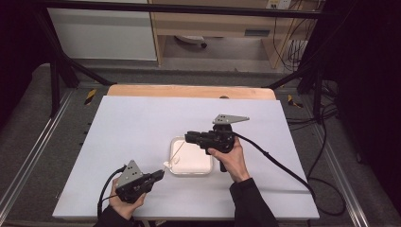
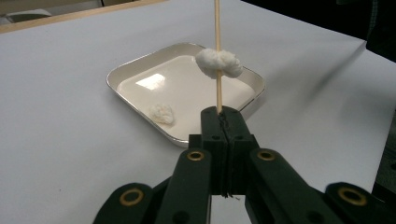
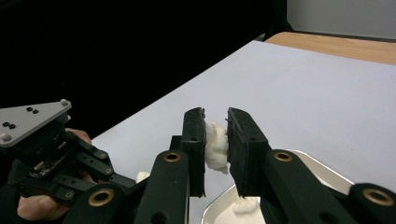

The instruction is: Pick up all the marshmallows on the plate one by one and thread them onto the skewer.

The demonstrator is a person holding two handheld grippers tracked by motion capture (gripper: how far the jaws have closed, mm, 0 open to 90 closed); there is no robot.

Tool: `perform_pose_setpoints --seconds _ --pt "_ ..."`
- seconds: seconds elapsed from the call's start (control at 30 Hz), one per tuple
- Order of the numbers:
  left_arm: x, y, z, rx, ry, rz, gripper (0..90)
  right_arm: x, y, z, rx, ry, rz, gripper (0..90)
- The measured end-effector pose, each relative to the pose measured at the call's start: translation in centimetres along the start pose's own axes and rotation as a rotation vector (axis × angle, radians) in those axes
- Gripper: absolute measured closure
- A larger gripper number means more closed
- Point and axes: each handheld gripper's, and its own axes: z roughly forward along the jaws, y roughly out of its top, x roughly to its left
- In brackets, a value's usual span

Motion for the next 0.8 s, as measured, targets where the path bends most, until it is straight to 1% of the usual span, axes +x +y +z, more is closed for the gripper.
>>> perform_pose_setpoints --seconds 0.17,0.37,0.63,0.8 --pt "-0.02 -0.01 0.07 0.01 -0.007 0.014 89.0 0.06 -0.1 0.16 -0.003 0.028 0.02 78.2" --pt "-0.21 -0.03 0.29 0.035 -0.009 0.039 89.1 0.16 -0.23 0.24 0.005 0.049 0.022 80.3" --pt "-0.14 -0.15 0.48 0.063 -0.006 0.038 89.1 0.33 -0.74 0.73 0.02 0.074 0.03 82.1" --pt "-0.21 -0.07 0.55 0.079 0.001 0.052 89.2 0.43 -0.93 0.85 0.038 0.088 0.029 82.9"
